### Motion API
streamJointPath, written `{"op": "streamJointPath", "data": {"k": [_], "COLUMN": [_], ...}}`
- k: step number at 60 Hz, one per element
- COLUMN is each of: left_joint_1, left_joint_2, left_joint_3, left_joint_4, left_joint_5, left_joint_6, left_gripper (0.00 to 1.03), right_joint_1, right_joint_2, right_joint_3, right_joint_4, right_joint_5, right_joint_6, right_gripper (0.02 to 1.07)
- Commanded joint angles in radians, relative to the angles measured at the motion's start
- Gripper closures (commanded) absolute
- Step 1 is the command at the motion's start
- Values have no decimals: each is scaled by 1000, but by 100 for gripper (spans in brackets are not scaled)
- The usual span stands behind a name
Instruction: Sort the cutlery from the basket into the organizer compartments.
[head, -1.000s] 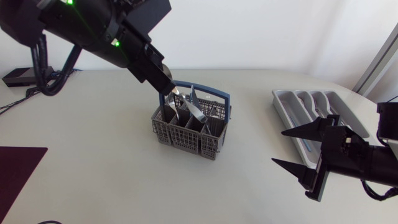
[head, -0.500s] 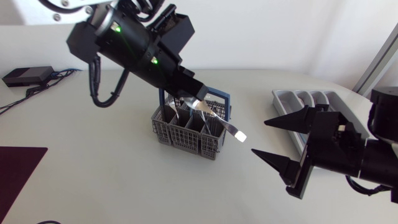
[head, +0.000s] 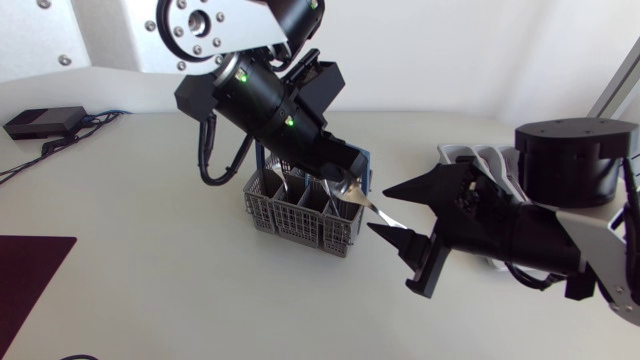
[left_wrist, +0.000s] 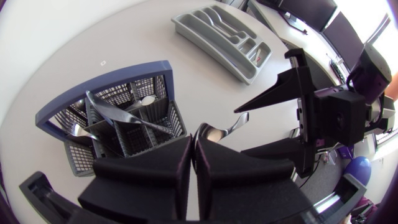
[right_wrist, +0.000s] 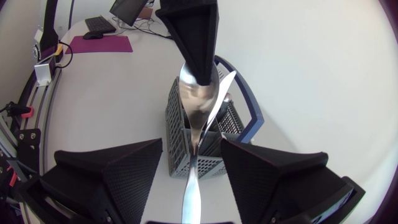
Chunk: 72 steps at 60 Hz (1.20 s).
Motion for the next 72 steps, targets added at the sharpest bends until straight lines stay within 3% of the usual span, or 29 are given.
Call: {"op": "streamJointPath", "data": {"k": [1,27,42,44,52,58,72], "left_joint_1": [-1,3,6,8,31,71,204], "left_joint_2": [17,23,20,20,17,1,-69], "left_joint_3": [43,58,63,64,90,119,79], "left_joint_4": [9,-12,-17,-17,-17,-8,130], "left_joint_5": [38,61,70,78,90,90,81], "left_joint_6": [-36,-36,-42,-43,-60,-71,-94], "left_gripper": [100,100,99,95,63,47,44], "right_joint_1": [21,18,15,15,10,-11,-135], "right_joint_2": [50,107,110,110,98,75,18], "right_joint_3": [35,42,42,41,29,21,-8], "right_joint_4": [32,58,50,49,33,12,-37], "right_joint_5": [29,61,59,58,50,38,-20], "right_joint_6": [26,16,19,19,19,17,-3], "right_gripper": [55,97,101,101,101,101,101]}}
